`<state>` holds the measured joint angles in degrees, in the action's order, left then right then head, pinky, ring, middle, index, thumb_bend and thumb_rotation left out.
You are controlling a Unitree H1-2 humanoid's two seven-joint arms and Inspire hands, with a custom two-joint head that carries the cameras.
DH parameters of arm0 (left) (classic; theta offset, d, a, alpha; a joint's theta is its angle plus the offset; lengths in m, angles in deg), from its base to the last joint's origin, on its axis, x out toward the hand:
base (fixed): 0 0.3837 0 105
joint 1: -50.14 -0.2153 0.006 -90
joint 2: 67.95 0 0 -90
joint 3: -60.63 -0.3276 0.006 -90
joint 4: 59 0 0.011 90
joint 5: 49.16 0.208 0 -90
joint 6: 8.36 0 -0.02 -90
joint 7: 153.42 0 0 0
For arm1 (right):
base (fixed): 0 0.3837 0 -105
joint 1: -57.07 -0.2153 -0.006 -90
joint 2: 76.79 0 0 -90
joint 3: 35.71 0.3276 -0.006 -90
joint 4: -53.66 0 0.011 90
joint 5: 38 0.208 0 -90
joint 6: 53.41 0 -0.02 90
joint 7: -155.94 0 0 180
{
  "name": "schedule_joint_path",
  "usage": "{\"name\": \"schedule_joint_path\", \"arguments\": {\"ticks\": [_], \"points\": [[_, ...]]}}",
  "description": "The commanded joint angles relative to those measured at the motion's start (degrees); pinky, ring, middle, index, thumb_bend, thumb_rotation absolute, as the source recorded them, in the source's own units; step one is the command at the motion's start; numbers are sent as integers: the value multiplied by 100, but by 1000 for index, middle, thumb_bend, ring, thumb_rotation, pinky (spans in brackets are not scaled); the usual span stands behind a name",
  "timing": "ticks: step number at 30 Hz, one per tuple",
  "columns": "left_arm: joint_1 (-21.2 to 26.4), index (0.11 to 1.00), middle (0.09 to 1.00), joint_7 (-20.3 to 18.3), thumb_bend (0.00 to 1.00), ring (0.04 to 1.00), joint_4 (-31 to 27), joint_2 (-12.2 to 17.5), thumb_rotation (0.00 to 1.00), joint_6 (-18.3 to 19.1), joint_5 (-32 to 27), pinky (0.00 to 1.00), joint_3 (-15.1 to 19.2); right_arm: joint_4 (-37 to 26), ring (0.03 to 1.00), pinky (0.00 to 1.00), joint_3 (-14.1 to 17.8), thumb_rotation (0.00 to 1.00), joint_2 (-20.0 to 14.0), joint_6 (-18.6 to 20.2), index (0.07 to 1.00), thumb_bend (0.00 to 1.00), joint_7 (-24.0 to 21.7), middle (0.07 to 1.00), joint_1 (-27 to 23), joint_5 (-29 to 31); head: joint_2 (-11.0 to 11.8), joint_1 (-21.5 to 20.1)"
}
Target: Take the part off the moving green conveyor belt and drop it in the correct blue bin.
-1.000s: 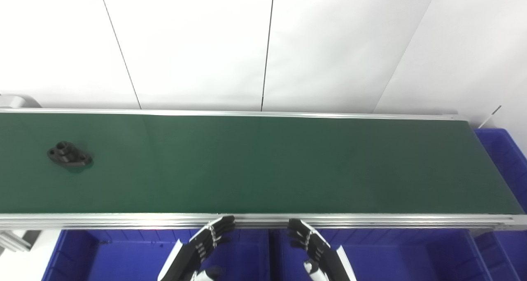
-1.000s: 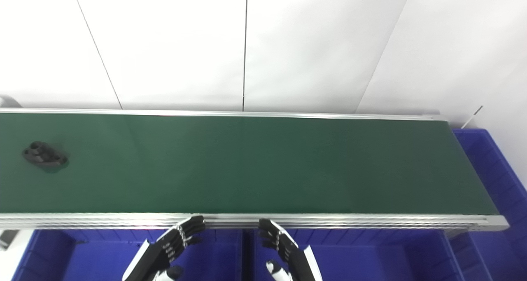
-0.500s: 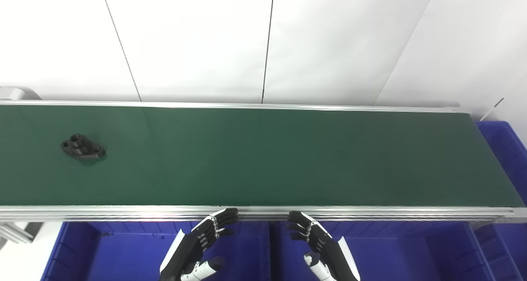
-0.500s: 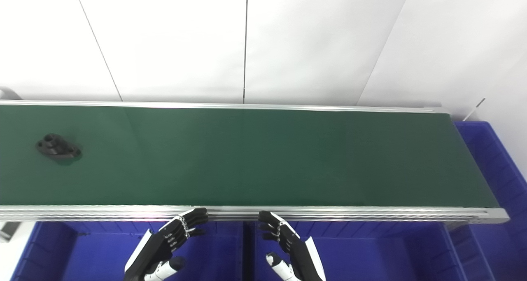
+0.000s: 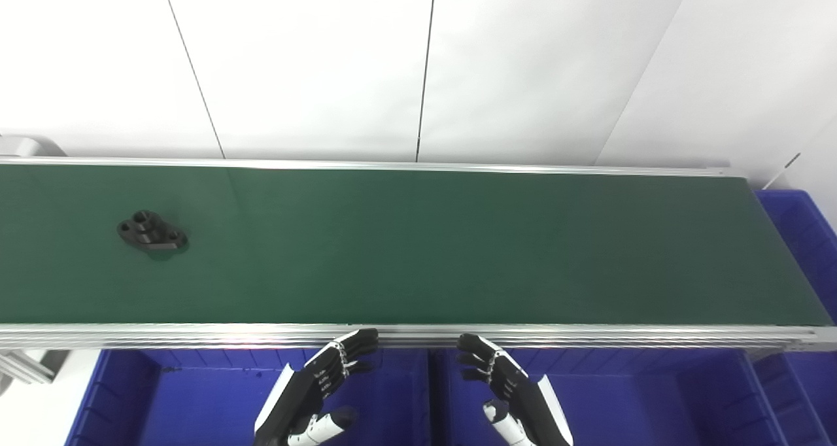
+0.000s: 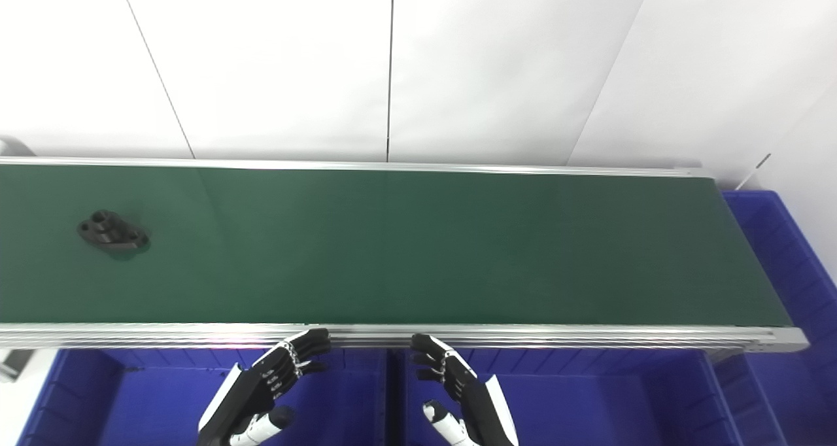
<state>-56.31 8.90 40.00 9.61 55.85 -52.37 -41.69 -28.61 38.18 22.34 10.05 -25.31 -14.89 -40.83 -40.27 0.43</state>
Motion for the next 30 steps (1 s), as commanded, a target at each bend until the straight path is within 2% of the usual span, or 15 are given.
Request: {"name": "schedule_joint_path", "arguments": {"ticks": [1, 8, 13, 25, 30], "points": [[44, 806, 842, 16, 801, 846, -21, -42, 680, -110, 35, 768, -34, -26, 805, 731, -8, 863, -28, -39, 835, 814, 13, 836, -40, -17, 78, 59], [105, 796, 832, 91, 856, 839, 403, -144, 680, -112, 203, 783, -49, 423, 797, 721, 77, 866, -58, -39, 839, 833, -104, 832, -140, 170, 783, 418], [203, 788, 818, 137, 876, 827, 666, -198, 652, -113, 286, 763, -46, 684, 793, 709, 283, 842, 18, -39, 816, 856, -431, 817, -233, 389, 1062, 509], [297, 780, 817, 275, 890, 816, 785, -142, 628, -113, 442, 735, -129, 879, 787, 687, 713, 825, 210, -39, 798, 876, -946, 820, -304, 443, 1197, 694], [358, 775, 814, 344, 887, 810, 904, -151, 625, -112, 495, 726, -162, 983, 793, 699, 817, 826, 227, -39, 803, 869, -1069, 823, -346, 431, 1337, 830]]}}
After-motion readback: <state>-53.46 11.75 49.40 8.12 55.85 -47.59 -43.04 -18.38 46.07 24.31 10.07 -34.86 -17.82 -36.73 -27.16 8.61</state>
